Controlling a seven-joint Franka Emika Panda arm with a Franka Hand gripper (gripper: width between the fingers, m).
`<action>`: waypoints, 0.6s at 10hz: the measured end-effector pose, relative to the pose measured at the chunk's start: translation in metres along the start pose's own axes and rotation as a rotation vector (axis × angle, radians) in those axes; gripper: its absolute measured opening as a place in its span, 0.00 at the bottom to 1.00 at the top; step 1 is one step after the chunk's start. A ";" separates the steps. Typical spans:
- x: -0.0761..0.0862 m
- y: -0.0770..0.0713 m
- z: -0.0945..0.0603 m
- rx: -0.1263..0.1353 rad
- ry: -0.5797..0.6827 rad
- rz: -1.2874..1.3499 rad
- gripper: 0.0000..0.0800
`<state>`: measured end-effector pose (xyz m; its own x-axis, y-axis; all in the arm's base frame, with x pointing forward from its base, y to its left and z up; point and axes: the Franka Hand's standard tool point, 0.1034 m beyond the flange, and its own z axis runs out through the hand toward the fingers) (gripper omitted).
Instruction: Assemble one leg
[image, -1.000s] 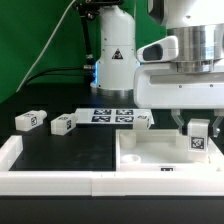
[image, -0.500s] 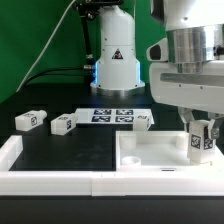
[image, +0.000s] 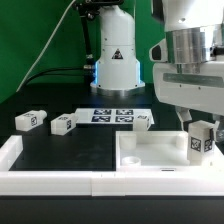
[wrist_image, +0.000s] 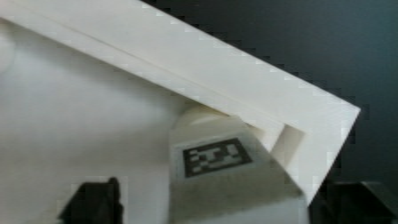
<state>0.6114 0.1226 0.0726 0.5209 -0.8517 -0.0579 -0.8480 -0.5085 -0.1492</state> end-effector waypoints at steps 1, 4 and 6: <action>0.000 -0.001 -0.001 0.000 0.003 -0.151 0.78; -0.002 -0.003 0.001 -0.022 0.004 -0.596 0.81; 0.002 -0.004 0.002 -0.030 0.008 -0.864 0.81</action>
Offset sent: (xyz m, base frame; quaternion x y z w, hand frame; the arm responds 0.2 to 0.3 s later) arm 0.0105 0.0123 -0.0044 -0.0204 -0.0236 -0.4111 0.9111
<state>0.6157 0.1230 0.0707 0.9837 -0.1652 0.0705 -0.1568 -0.9813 -0.1119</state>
